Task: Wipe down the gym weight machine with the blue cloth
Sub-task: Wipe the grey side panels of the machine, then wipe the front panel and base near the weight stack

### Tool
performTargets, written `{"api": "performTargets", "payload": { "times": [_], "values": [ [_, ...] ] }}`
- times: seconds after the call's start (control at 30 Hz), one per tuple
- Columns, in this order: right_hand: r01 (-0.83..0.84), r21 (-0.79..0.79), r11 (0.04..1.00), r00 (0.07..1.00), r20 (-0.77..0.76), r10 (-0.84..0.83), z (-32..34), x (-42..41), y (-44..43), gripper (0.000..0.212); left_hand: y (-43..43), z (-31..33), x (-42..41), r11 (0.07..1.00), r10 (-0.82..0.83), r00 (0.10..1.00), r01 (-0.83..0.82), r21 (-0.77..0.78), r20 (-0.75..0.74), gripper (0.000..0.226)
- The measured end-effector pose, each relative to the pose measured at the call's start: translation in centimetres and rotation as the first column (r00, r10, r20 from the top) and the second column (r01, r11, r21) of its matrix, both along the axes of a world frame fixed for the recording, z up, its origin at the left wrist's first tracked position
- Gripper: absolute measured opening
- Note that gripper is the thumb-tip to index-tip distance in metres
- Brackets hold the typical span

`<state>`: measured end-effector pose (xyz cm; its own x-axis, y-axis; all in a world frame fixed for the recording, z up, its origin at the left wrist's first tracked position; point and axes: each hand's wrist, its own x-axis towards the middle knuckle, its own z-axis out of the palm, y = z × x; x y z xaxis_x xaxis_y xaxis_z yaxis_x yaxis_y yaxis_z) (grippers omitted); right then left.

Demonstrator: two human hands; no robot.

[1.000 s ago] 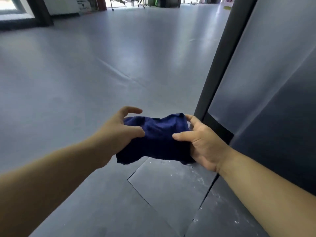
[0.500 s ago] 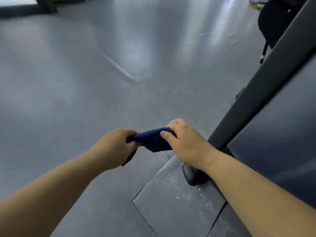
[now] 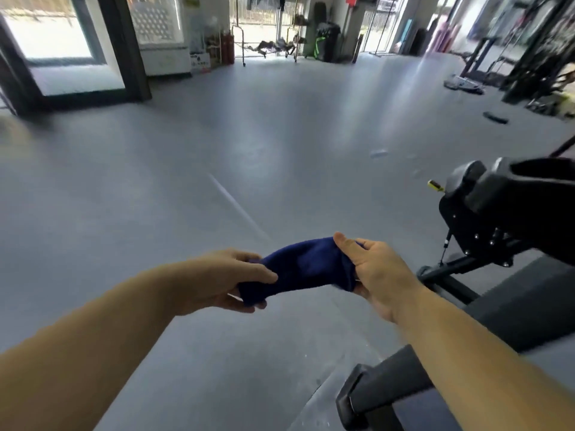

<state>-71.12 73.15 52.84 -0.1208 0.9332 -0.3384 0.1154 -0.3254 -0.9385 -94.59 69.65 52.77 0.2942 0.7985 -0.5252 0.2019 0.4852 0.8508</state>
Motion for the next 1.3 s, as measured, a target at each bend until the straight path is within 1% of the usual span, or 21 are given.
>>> {"api": "performTargets", "payload": {
  "times": [0.07,0.1,0.17,0.2,0.23,0.3,0.37,0.4,0.5,0.57,0.63,0.73,0.83,0.9,1.0,1.07,1.1,1.13,1.23,1.27,1.3],
  "values": [
    [0.004,-0.026,1.0,0.998,-0.066,-0.006,5.6,-2.3,0.9,0.026,1.6,6.2,-3.3,0.998,0.045,0.999,-0.044,0.044,-0.018,0.024],
    [0.013,-0.021,1.0,0.997,-0.079,-0.015,7.9,-3.4,1.3,0.026,2.4,8.7,-4.3,0.991,0.101,0.992,-0.093,0.098,-0.074,0.018],
    [0.065,0.027,0.998,0.994,-0.09,-0.062,11.6,-5.8,2.4,0.024,4.2,12.5,-5.4,0.944,0.26,0.939,-0.199,0.262,-0.225,0.013],
    [0.1,0.059,0.993,0.992,-0.089,-0.095,13.2,-7.0,3.0,0.023,5.2,14.1,-5.6,0.911,0.332,0.91,-0.241,0.335,-0.249,0.016],
    [0.132,0.091,0.987,0.988,-0.089,-0.123,14.5,-8.1,3.8,0.021,6.2,15.6,-5.5,0.883,0.38,0.899,-0.281,0.375,-0.22,0.02],
    [0.164,0.147,0.975,0.983,-0.112,-0.148,17.1,-9.8,5.8,0.02,8.4,18.3,-4.6,0.871,0.394,0.917,-0.353,0.341,-0.058,0.028],
    [0.16,0.198,0.967,0.982,-0.132,-0.135,19.6,-10.2,8.2,0.026,11.0,20.8,-3.0,0.889,0.355,0.931,-0.365,0.276,0.087,0.032],
    [0.158,0.225,0.961,0.982,-0.142,-0.128,20.7,-9.9,9.6,0.027,12.4,22.0,-2.1,0.899,0.319,0.94,-0.341,0.273,0.124,0.033],
    [0.15,0.349,0.925,0.979,-0.183,-0.09,23.5,-7.1,14.2,0.016,16.9,24.6,0.8,0.905,0.157,0.974,-0.209,0.371,0.164,0.038],
    [0.088,0.429,0.899,0.988,-0.154,-0.024,24.8,-4.6,17.6,0.028,20.4,26.0,2.5,0.893,0.079,0.984,-0.14,0.429,0.157,0.037],
    [0.056,0.46,0.886,0.995,-0.1,-0.011,25.9,-2.2,21.2,0.034,24.6,27.3,4.3,0.885,0.038,0.986,-0.108,0.452,0.161,0.036],
    [0.138,0.499,0.856,0.99,-0.08,-0.113,27.1,0.7,26.3,0.032,30.9,28.6,6.7,0.872,-0.036,0.993,-0.023,0.489,0.11,0.034],
    [0.234,0.51,0.827,0.972,-0.092,-0.218,28.3,3.7,30.5,0.017,36.7,29.3,9.5,0.85,-0.148,0.986,0.087,0.519,0.079,0.032],
    [0.305,0.509,0.805,0.947,-0.073,-0.313,28.7,6.5,33.2,0.011,40.8,29.7,12.8,0.813,-0.258,0.964,0.184,0.553,0.058,0.032],
    [0.48,0.488,0.729,0.87,-0.154,-0.469,29.3,11.4,36.3,0.02,46.5,30.4,19.1,0.686,-0.446,0.895,0.346,0.641,-0.005,0.037],
    [0.595,0.5,0.629,0.786,-0.2,-0.585,29.9,14.8,37.2,0.027,49.3,31.4,23.8,0.583,-0.588,0.808,0.453,0.674,-0.033,0.037],
    [0.65,0.52,0.555,0.728,-0.216,-0.65,30.4,16.5,37.3,0.025,50.5,31.9,26.0,0.548,-0.642,0.766,0.486,0.681,-0.031,0.037],
    [0.703,0.534,0.469,0.659,-0.243,-0.712,30.9,18.3,37.2,0.021,51.5,32.3,28.3,0.538,-0.68,0.733,0.502,0.677,-0.003,0.036],
    [0.808,0.539,0.238,0.44,-0.284,-0.852,32.4,23.5,35.8,0.011,53.4,33.0,34.9,0.588,-0.721,0.683,0.511,0.627,0.12,0.031],
    [0.823,0.544,0.163,0.364,-0.284,-0.887,33.0,25.5,34.8,0.01,53.5,33.1,38.0,0.562,-0.752,0.648,0.539,0.627,0.117,0.028],
    [0.829,0.546,0.126,0.319,-0.276,-0.907,33.3,26.8,33.9,0.011,53.5,33.0,40.0,0.551,-0.765,0.632,0.543,0.634,0.123,0.025]
  ]
}}
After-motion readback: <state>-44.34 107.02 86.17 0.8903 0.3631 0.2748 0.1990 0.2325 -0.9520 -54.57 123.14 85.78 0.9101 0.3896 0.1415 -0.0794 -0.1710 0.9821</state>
